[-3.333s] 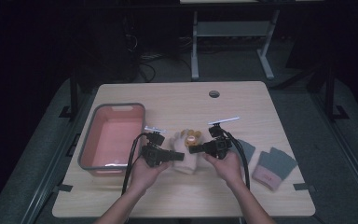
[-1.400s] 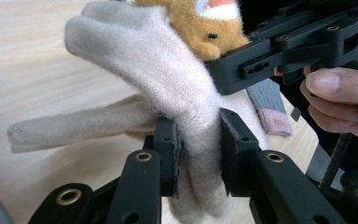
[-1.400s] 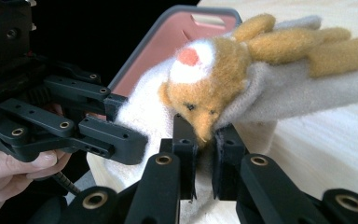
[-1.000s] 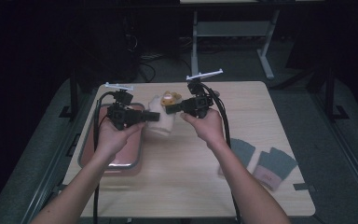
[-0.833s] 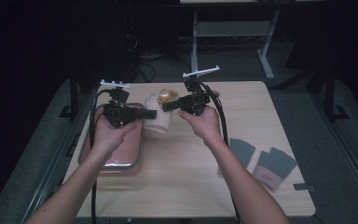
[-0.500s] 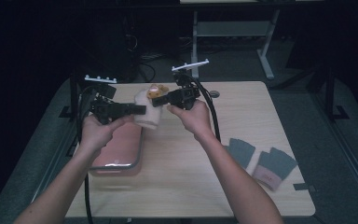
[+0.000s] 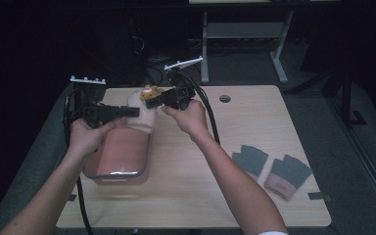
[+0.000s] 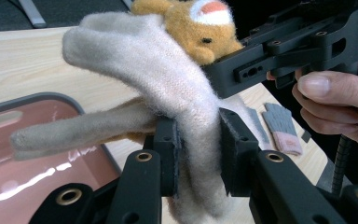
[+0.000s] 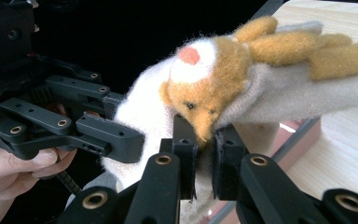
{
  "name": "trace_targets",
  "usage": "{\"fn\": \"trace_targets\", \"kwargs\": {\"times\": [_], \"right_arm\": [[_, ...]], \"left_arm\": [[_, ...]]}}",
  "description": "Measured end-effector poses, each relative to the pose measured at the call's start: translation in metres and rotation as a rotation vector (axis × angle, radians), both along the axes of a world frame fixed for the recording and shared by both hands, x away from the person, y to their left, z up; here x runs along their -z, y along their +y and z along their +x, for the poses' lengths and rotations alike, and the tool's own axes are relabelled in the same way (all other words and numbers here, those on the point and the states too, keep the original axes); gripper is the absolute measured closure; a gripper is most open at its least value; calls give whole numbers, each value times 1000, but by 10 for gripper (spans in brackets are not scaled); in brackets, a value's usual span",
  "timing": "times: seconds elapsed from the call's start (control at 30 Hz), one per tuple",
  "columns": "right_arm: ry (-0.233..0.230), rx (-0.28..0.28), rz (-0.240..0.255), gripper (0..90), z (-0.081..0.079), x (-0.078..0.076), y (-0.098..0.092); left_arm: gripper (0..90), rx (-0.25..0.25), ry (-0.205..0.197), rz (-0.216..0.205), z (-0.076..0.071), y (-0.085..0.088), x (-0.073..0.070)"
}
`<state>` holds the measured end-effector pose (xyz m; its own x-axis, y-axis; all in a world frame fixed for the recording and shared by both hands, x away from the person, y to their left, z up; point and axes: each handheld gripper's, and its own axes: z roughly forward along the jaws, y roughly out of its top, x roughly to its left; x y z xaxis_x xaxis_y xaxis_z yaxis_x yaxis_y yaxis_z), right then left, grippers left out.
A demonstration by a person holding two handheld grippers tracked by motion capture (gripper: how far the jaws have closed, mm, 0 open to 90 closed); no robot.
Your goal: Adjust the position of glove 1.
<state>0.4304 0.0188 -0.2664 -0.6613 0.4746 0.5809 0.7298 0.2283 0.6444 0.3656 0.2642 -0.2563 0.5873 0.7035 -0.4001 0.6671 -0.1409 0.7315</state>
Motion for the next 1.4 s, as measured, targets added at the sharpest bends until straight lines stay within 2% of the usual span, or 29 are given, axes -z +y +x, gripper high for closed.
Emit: {"fn": "trace_targets", "kwargs": {"times": [0.33,0.43,0.9,1.1,1.3,1.4], "right_arm": [[19,-23,-6,821,9,8,21],[27,-32,-3,821,12,14,28],[78,-60,-32,820,23,41,56],[98,-67,-39,820,27,55,62],[128,-78,-73,820,30,73,70],[146,-87,-88,820,31,82,74]], "left_arm": [[710,-14,22,-6,5,20,9],[710,-17,31,3,7,26,13],[710,-32,87,-6,13,49,38],[710,-40,110,-1,15,54,54],[710,-54,147,-14,17,58,72],[710,-53,169,-1,18,60,81]]}}
